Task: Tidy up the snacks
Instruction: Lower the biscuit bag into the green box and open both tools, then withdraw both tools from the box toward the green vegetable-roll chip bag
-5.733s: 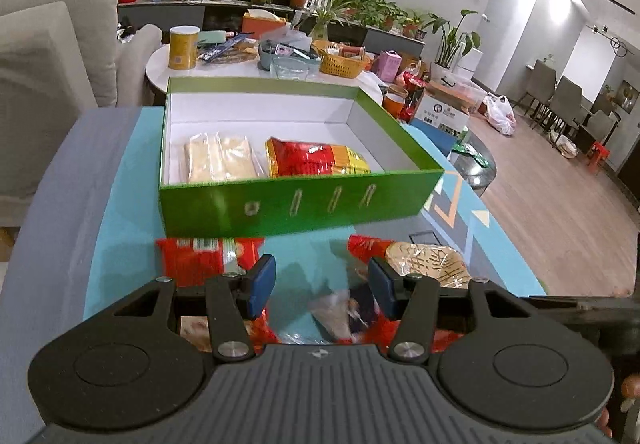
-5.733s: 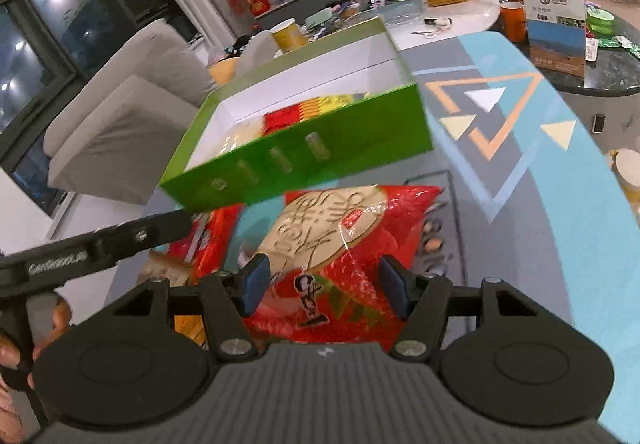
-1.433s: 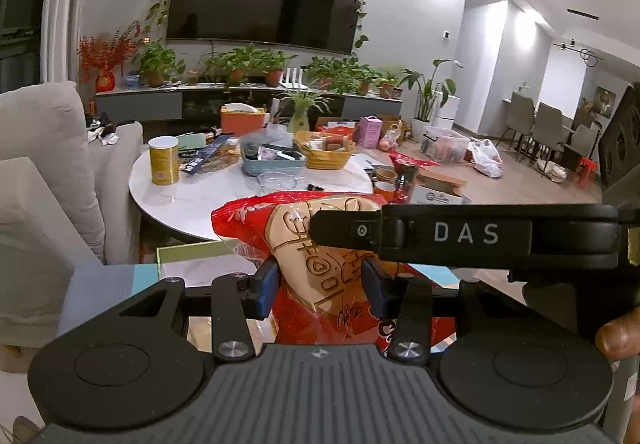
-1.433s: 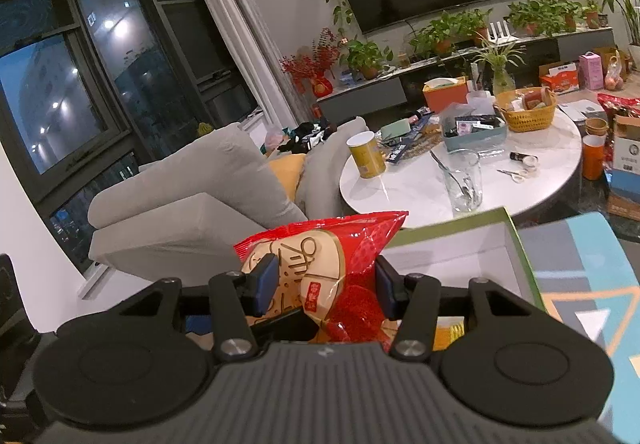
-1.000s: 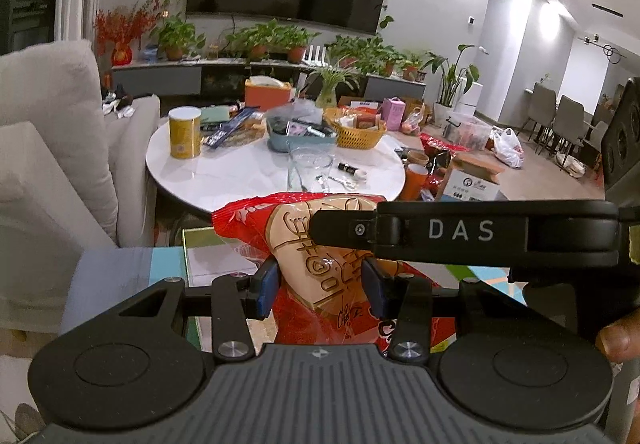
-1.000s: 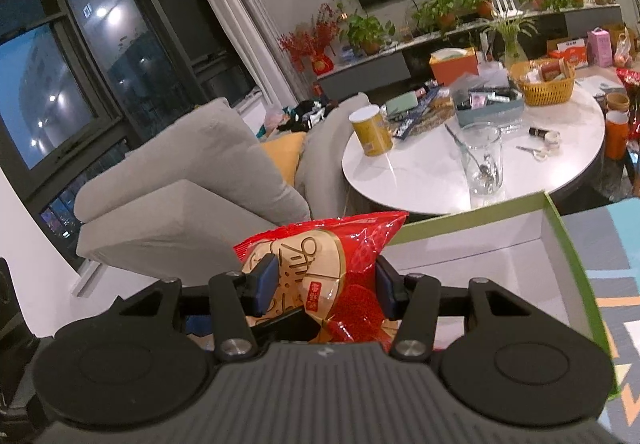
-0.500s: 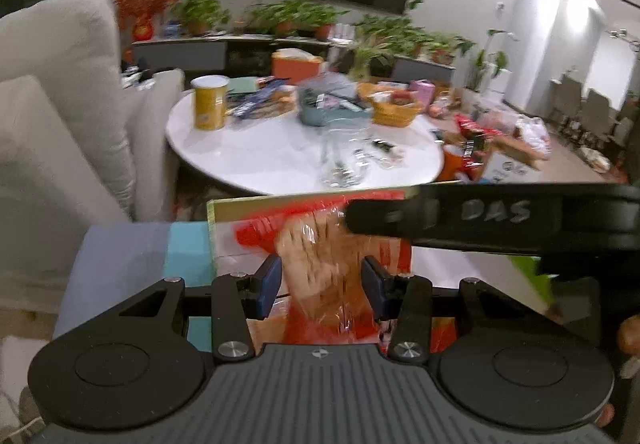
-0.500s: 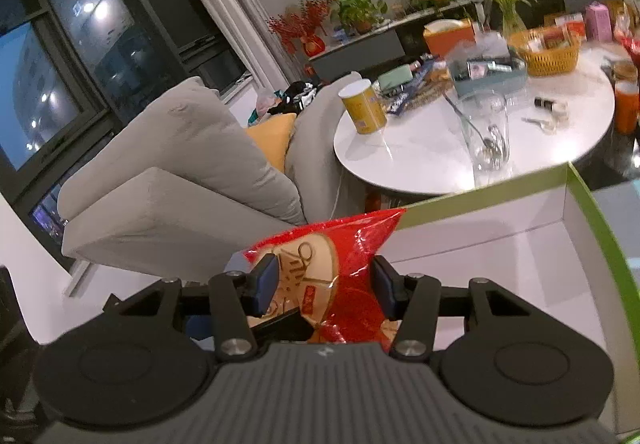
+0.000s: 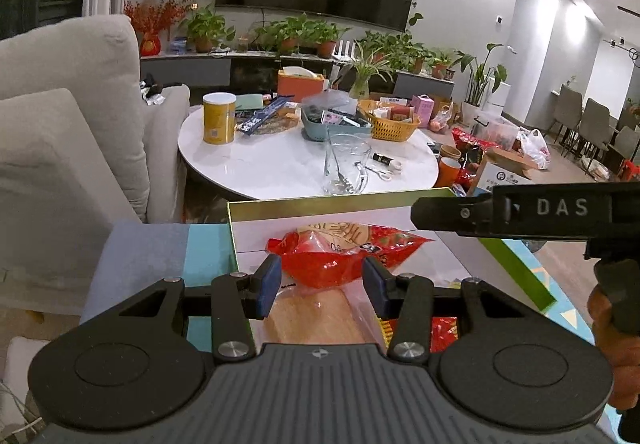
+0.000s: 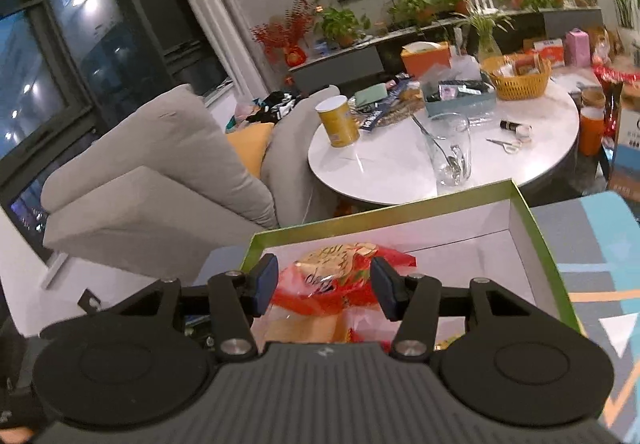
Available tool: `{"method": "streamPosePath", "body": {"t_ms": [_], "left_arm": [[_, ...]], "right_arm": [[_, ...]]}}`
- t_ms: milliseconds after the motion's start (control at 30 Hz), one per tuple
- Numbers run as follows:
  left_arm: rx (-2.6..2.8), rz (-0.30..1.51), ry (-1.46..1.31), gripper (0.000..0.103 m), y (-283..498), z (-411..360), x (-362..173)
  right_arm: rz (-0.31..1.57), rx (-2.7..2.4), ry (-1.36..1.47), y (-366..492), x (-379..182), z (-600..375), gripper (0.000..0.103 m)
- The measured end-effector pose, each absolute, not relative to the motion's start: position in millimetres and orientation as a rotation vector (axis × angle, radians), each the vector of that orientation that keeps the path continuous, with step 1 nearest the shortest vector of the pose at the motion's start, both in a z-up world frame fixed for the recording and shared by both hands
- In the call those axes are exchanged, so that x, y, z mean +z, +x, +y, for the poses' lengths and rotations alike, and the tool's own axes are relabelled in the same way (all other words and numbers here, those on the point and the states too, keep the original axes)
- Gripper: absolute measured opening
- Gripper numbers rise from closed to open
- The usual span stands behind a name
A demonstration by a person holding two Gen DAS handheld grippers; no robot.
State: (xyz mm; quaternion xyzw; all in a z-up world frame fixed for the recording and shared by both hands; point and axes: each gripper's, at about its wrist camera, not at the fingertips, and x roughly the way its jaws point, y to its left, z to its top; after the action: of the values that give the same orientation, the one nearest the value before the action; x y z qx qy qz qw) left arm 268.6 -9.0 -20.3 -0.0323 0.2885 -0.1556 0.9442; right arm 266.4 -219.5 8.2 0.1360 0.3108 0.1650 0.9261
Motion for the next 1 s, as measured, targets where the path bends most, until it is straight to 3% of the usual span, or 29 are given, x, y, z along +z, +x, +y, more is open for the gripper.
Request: {"method": "streamPosePath", "body": {"t_ms": [367, 700, 933, 1000], "left_arm": [[-0.318, 0.573, -0.061, 0.044, 216.6, -0.4, -1.6], [-0.385, 0.588, -0.060, 0.047, 161.2, -13.6, -1.2], [-0.422, 0.635, -0.046, 0.049, 117.7, -30.5, -11.8], [-0.437, 0.653, -0.043, 0.050, 105.2, -36.2, -16.0]], "right_arm": [[0.593, 0.350, 0.211, 230.0, 40.9, -232.4, 0.040], [0.604, 0.309, 0.203, 177.6, 32.9, -267.4, 0.041], [0.662, 0.287, 0.177, 133.2, 9.8, -296.4, 0.050], [0.689, 0.285, 0.172, 119.8, -0.3, -304.4, 0.060]]}}
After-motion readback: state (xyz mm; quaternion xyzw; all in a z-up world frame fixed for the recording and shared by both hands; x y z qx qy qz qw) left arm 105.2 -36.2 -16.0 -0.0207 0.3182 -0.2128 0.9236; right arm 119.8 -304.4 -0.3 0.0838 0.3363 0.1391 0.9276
